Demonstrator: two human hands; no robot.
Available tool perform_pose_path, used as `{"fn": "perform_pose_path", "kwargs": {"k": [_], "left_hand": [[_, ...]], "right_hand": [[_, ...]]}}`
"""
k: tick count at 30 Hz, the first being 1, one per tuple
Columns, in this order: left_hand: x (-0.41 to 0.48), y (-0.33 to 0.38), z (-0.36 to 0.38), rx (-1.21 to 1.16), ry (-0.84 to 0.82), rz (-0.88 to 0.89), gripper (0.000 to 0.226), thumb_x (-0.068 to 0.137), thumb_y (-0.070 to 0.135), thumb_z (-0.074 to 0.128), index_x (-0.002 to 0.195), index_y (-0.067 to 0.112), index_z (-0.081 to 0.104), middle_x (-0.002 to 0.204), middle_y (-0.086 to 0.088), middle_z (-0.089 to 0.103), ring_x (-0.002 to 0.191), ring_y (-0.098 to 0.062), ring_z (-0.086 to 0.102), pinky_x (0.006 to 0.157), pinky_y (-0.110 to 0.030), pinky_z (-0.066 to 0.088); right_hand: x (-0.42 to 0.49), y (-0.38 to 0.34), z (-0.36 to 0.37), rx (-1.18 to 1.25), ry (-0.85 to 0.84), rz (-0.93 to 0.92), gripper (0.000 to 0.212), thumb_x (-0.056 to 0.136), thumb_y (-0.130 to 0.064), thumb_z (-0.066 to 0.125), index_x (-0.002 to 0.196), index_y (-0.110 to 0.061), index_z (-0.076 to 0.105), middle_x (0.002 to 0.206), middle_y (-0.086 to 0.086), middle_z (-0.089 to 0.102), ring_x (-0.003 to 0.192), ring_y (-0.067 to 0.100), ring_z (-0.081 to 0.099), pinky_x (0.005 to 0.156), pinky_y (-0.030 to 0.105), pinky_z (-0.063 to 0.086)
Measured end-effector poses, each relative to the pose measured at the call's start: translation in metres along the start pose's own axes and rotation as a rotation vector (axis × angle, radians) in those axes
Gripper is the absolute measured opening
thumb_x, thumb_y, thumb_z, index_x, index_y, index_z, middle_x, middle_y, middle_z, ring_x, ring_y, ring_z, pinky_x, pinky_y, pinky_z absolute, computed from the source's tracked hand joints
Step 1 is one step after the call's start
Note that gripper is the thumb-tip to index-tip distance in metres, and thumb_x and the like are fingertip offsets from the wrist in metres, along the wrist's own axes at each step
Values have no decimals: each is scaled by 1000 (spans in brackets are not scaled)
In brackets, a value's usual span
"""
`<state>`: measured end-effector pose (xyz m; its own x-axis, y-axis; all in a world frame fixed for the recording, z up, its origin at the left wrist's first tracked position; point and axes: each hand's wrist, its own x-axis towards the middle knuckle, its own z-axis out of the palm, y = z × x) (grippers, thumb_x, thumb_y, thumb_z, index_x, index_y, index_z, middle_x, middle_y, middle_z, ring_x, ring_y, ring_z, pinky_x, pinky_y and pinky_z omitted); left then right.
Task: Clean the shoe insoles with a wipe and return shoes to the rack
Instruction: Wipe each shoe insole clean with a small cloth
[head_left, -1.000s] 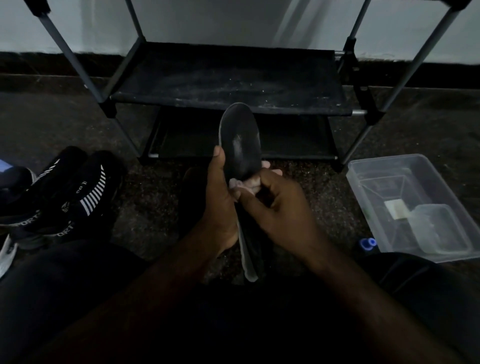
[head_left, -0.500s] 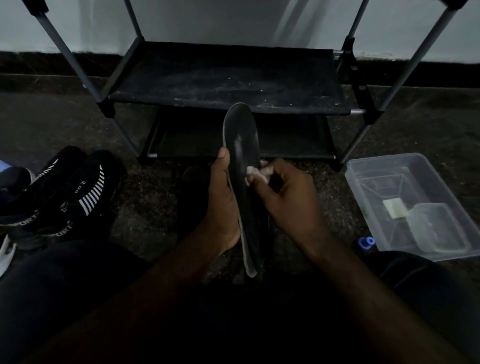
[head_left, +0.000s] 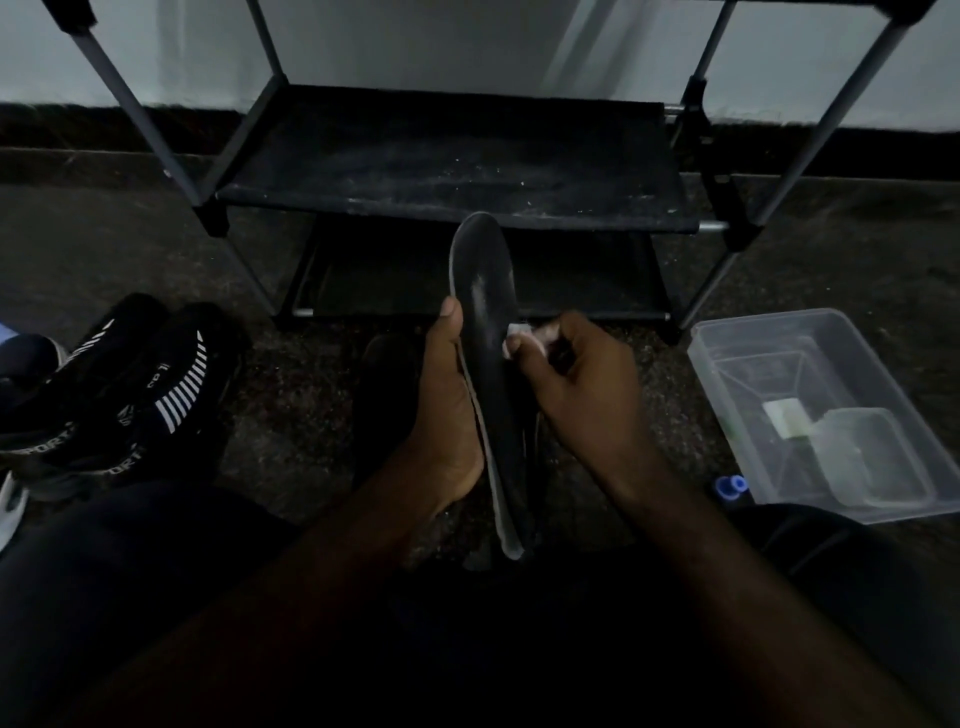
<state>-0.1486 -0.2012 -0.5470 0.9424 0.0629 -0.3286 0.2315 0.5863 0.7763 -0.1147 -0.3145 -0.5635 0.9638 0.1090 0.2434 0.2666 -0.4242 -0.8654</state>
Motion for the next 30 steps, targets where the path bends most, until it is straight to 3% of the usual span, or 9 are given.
{"fn": "perform_pose_path", "kwargs": {"k": [2,6,9,12,15,18,25,28,30], "left_hand": [[1,-1,-3,-25,9,-9,67,94,58,29,98,9,73,98,-14,73,94,-23,70,87,-33,55],[0,4,-3,-26,34,-66,81,80,66,36,122,2,62,118,-24,66,112,-30,65,89,-36,54],[1,1,-3,-54,7,-25,68,92,58,31,105,5,72,99,-15,73,92,-22,71,75,-28,58],[1,0,2,-18,-9,1,66,95,55,29,104,2,68,93,-15,73,88,-23,70,80,-31,57],[1,1,0,-48,20,-10,62,89,57,36,97,8,73,97,-15,73,91,-24,71,84,-34,56],[1,4,-3,-54,40,-55,71,77,65,39,111,10,68,113,-19,70,102,-26,69,90,-38,53],[-1,2,3,-28,29,33,59,91,50,38,107,0,64,94,-16,71,90,-25,69,84,-33,56],[0,2,0,-55,57,35,55,92,49,37,104,2,64,92,-15,73,90,-25,70,79,-31,57],[-1,5,-2,-54,85,21,67,81,55,41,114,0,62,107,-22,70,102,-31,68,85,-35,55]], "right_hand": [[-4,-6,2,61,-98,-17,19,92,-31,67,83,-13,66,78,-6,71,73,7,67,68,41,56],[-18,-20,5,210,-328,-166,13,92,-21,67,89,-8,69,82,-4,71,78,9,68,69,34,57],[-10,-9,3,125,-200,-112,18,92,-29,67,87,-12,69,82,-5,72,78,9,69,71,40,57],[1,2,-1,32,-22,12,21,91,-33,68,82,-15,67,77,-7,71,71,7,68,67,41,56],[-4,-7,1,125,-152,-25,16,92,-28,68,84,-14,68,79,-5,71,75,8,68,71,42,56],[-18,-19,6,225,-320,-121,13,92,-21,67,89,-9,69,83,-2,72,79,12,70,71,41,57],[2,3,-1,25,-48,19,15,90,-30,69,82,-16,68,77,-10,70,72,3,66,68,34,56],[-5,-5,0,109,-170,24,15,90,-28,70,81,-17,68,77,-8,70,75,5,67,70,30,55],[-15,-17,4,228,-296,-38,12,91,-22,70,83,-13,70,79,-3,71,76,12,68,71,31,56]]}}
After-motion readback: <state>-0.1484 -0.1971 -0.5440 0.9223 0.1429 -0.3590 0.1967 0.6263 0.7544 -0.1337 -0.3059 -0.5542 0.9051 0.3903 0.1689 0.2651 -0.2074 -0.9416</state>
